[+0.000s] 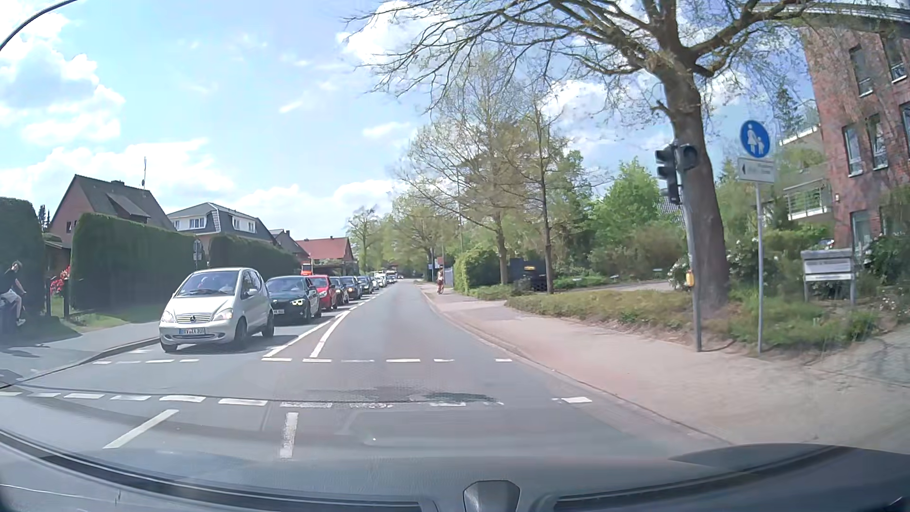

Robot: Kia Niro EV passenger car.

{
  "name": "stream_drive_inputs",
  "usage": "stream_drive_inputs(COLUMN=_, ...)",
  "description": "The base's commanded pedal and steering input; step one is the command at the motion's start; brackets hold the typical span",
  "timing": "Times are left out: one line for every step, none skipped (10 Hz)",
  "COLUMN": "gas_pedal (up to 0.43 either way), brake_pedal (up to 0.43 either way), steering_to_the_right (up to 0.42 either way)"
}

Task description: Follow the waypoints while adhering to traffic rules and regulations

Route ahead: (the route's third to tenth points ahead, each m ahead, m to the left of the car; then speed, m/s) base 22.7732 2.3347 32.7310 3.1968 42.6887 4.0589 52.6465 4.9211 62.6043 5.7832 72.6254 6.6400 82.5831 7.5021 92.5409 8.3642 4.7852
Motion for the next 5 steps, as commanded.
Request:
stream_drive_inputs(gas_pedal=0.220, brake_pedal=0.000, steering_to_the_right=-0.073)
stream_drive_inputs(gas_pedal=0.248, brake_pedal=0.000, steering_to_the_right=-0.072)
stream_drive_inputs(gas_pedal=0.268, brake_pedal=0.000, steering_to_the_right=-0.071)
stream_drive_inputs(gas_pedal=0.268, brake_pedal=0.000, steering_to_the_right=-0.071)
stream_drive_inputs(gas_pedal=0.268, brake_pedal=0.000, steering_to_the_right=-0.070)
